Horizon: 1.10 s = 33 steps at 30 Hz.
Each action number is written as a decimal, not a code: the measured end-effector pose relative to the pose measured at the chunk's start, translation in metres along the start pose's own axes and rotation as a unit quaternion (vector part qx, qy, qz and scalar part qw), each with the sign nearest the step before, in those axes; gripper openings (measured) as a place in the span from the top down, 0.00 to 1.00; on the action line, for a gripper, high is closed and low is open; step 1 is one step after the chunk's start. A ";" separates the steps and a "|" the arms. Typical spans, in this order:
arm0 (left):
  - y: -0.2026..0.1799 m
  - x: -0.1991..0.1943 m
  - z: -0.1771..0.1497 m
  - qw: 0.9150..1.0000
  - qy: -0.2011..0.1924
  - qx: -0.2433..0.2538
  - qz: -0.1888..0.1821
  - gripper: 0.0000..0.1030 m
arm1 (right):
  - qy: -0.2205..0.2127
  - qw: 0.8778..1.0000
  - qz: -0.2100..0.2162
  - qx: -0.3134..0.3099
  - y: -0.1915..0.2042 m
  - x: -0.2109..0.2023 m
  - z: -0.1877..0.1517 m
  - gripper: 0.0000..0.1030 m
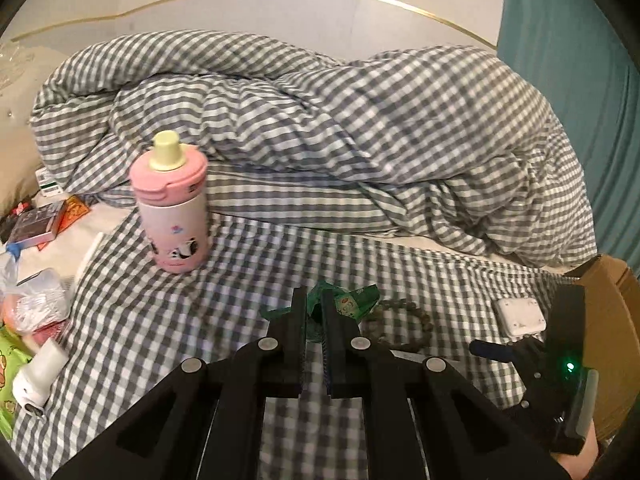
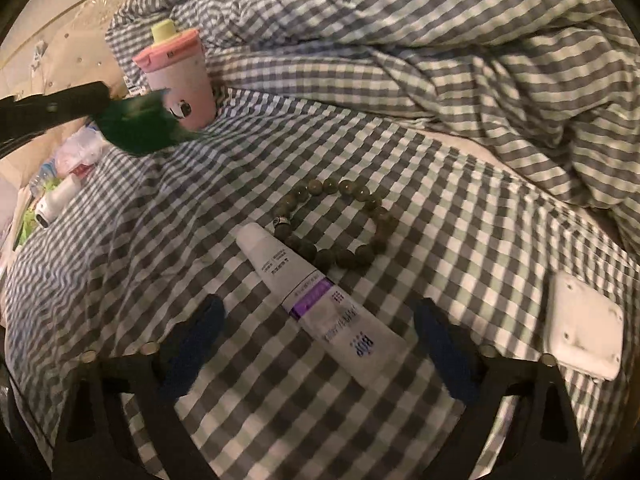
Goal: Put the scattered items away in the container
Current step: 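Grasp the white tube with the right gripper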
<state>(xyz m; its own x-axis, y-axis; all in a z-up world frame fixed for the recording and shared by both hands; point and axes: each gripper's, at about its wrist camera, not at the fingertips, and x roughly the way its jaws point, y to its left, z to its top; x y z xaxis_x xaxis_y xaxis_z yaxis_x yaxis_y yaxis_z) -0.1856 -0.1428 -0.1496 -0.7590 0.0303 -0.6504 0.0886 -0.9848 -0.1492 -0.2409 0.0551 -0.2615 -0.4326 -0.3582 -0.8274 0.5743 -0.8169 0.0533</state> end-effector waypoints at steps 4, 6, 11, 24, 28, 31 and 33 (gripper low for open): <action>0.007 0.003 -0.003 1.000 0.004 -0.005 0.007 0.94 | 0.008 1.000 -0.014 -0.013 0.003 0.010 0.000 0.45; 0.008 0.003 -0.005 1.000 0.006 -0.005 0.008 0.94 | 0.006 1.000 -0.010 -0.018 0.006 0.009 -0.001 0.56; 0.007 0.001 -0.005 1.000 0.005 -0.006 0.007 0.94 | 0.012 1.000 0.004 -0.022 0.010 0.006 0.000 0.69; -0.017 -0.029 -0.003 1.000 -0.004 0.007 0.003 0.94 | -0.004 1.000 0.024 0.018 0.003 -0.036 -0.019 0.91; -0.031 -0.044 -0.003 1.000 -0.006 0.014 -0.004 0.94 | -0.019 0.999 0.026 0.033 -0.002 -0.065 -0.029 0.91; -0.044 -0.057 -0.003 1.000 -0.010 0.020 -0.009 0.94 | -0.032 0.998 0.026 0.041 -0.006 -0.090 -0.033 0.91; -0.054 -0.067 -0.003 0.999 -0.016 0.026 -0.012 0.94 | -0.044 0.998 0.023 0.048 -0.010 -0.109 -0.037 0.91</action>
<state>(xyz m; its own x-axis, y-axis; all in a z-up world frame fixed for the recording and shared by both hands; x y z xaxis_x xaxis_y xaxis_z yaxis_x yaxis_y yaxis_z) -0.1373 -0.0915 -0.1007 -0.7804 0.0489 -0.6233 0.0370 -0.9916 -0.1241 -0.1737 0.1186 -0.1920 -0.4693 -0.4305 -0.7710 0.5276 -0.8368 0.1460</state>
